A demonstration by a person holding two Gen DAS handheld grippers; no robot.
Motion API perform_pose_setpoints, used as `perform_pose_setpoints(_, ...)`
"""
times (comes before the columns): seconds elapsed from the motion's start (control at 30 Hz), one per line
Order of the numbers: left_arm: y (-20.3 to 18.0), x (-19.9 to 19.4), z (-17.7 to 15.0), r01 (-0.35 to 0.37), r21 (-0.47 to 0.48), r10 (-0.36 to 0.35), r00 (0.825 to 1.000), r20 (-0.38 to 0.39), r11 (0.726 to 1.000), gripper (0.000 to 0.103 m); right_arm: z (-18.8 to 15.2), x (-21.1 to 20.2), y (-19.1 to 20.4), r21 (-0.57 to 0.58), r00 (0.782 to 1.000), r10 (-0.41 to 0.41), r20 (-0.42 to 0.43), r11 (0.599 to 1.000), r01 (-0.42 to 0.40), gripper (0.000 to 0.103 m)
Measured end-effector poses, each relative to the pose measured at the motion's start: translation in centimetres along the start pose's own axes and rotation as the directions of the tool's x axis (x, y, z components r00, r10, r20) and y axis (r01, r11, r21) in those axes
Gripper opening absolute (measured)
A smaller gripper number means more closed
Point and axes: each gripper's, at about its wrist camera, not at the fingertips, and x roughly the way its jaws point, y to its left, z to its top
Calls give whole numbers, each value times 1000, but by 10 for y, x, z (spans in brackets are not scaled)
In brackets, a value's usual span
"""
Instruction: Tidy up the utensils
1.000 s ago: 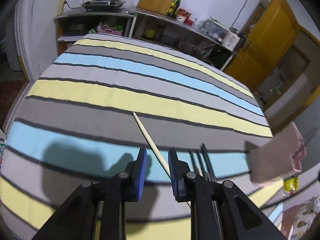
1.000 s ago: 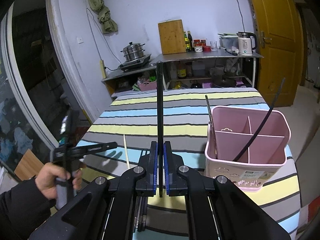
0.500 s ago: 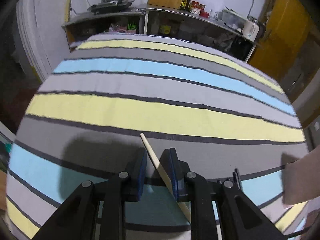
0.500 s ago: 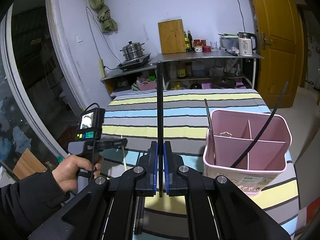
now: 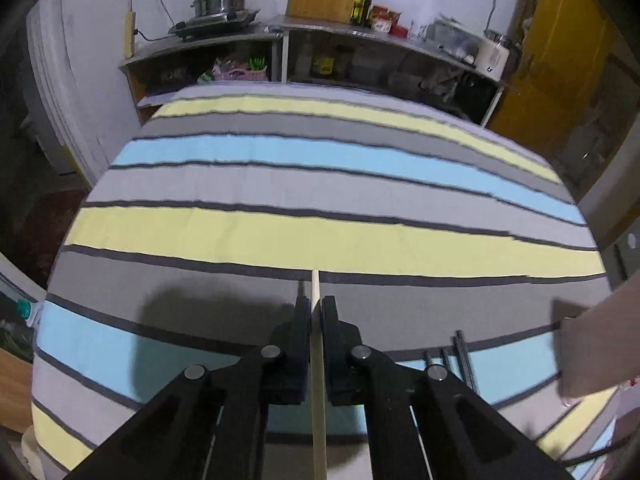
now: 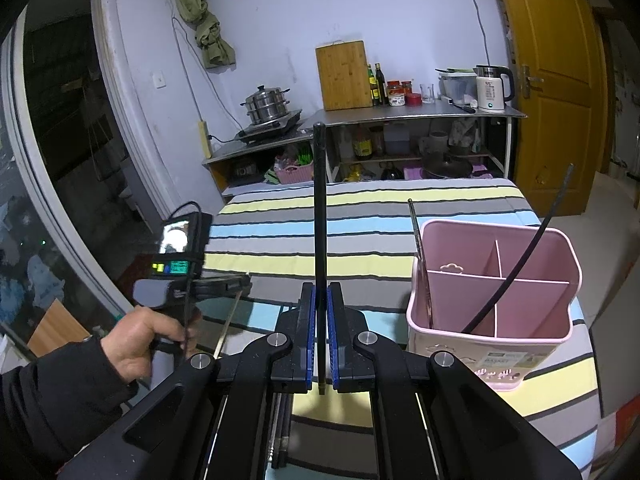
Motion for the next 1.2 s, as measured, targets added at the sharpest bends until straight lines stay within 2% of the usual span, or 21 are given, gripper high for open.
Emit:
perform_pose_setpoints(0.17, 4, -46, 0, 83, -2, -83, 994, 67, 997, 5, 0, -3, -1, 5, 1000, 4, 8, 1000, -4, 6)
perform_pose_setpoints(0.33, 5, -94, -4, 152, 30, -155, 978, 138, 988, 5, -1, -8, -1, 9, 1000, 8, 14, 1000, -8, 6)
perform_pose_setpoints(0.53, 3, -137, -7, 198, 63, -207, 961, 186, 978, 5, 0, -14, 0, 3, 1000, 12, 25, 1000, -12, 5)
perform_pose_setpoints(0.87, -3, -188, -21, 269, 88, -282, 933, 221, 959, 5, 2, -32, -3, -1, 998, 8, 56, 1000, -8, 6)
perform_pose_setpoints(1.2, -54, -221, -28, 362, 185, -396, 895, 203, 914, 5, 4, -55, -15, 30, 996, -18, 92, 999, 15, 5)
